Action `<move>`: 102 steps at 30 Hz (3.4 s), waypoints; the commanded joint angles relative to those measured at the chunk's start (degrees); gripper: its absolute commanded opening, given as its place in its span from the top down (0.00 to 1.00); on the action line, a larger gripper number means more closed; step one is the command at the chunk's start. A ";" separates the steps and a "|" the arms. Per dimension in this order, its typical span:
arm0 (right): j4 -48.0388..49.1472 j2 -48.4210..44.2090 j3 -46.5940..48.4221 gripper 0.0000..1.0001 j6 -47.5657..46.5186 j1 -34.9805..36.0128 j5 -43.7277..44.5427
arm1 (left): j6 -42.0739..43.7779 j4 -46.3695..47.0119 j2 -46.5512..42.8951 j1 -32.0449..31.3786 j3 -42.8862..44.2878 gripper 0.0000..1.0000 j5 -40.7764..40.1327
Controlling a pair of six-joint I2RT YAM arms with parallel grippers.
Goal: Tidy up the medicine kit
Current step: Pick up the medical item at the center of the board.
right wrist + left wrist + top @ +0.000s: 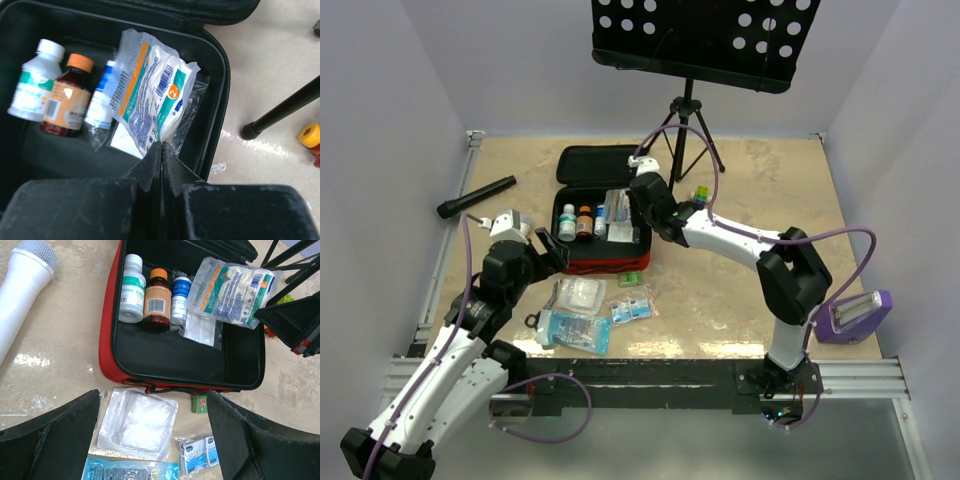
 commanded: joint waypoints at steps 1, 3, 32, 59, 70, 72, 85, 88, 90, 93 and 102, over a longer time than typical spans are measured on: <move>1.99 1.99 1.68 1.00 -1.79 -1.09 -0.60 | 0.94 2.84 0.04 0.00 -0.86 0.08 -0.02; 2.08 2.87 2.20 1.00 -2.14 -1.45 -0.69 | 0.94 3.01 0.22 0.00 -1.04 0.08 0.07; 17.46 -29.20 -16.61 1.00 28.01 -0.83 -16.16 | -19.54 62.49 -2.70 -0.53 -17.21 0.00 22.13; 19.84 -31.84 -19.68 1.00 31.08 6.64 -15.46 | -15.49 80.53 15.69 -2.29 -14.93 0.18 17.04; 22.55 -33.25 -22.93 1.00 30.56 8.22 -16.42 | -15.67 84.84 17.88 -2.29 -13.96 0.60 19.05; 23.44 -33.77 -23.72 1.00 30.29 8.31 -16.77 | -15.14 84.84 18.41 -2.20 -13.35 0.70 19.93; 8.60 -38.96 -18.55 0.23 15.11 7.70 -17.12 | -12.51 76.05 16.91 6.32 -7.99 1.00 46.09; 5.79 -39.40 -16.70 0.21 11.32 6.73 -15.28 | -12.42 77.80 19.89 6.85 -6.49 1.00 57.34; 6.74 -40.36 -16.87 0.21 9.56 5.85 -16.77 | -12.94 79.11 21.83 6.85 -6.14 1.00 63.41; 11.30 -40.98 -17.83 0.20 6.57 5.23 -21.69 | -18.54 87.61 23.33 6.85 -8.68 1.00 66.95; 13.51 -37.03 -18.98 0.33 3.05 4.88 -28.02 | -18.39 88.09 23.33 6.85 -6.40 0.99 71.70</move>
